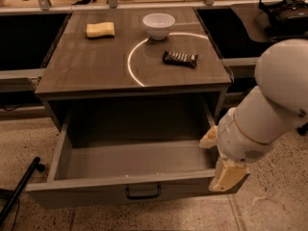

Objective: Close top drawer

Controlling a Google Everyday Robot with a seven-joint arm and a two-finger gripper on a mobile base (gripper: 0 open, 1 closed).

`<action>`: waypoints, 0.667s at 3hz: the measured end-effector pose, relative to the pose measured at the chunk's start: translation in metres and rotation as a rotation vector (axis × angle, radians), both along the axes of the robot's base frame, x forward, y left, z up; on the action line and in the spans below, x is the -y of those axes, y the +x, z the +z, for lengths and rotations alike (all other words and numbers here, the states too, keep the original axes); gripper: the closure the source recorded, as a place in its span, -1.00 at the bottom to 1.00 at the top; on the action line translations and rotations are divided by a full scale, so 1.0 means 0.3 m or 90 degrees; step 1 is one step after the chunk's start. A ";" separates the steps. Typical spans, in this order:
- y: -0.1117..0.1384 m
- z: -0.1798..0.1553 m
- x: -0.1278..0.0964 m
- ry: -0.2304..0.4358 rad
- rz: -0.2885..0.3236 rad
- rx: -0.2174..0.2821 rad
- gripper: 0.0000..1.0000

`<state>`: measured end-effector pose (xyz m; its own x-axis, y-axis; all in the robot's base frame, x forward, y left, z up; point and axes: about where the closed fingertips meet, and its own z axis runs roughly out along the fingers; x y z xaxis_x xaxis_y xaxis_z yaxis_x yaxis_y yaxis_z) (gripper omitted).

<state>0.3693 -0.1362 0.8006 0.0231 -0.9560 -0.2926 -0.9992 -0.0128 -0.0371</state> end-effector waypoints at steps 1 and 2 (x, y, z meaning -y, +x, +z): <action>-0.053 -0.178 -0.001 -0.012 0.010 -0.032 0.32; -0.093 -0.302 0.012 -0.033 0.011 -0.055 0.82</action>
Offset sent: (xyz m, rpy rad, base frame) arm -0.0397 -0.0077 -0.1336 -0.0812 0.1336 0.0203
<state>0.3414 -0.1397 0.7101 0.0171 -0.9694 -0.2448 -0.9982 -0.0305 0.0507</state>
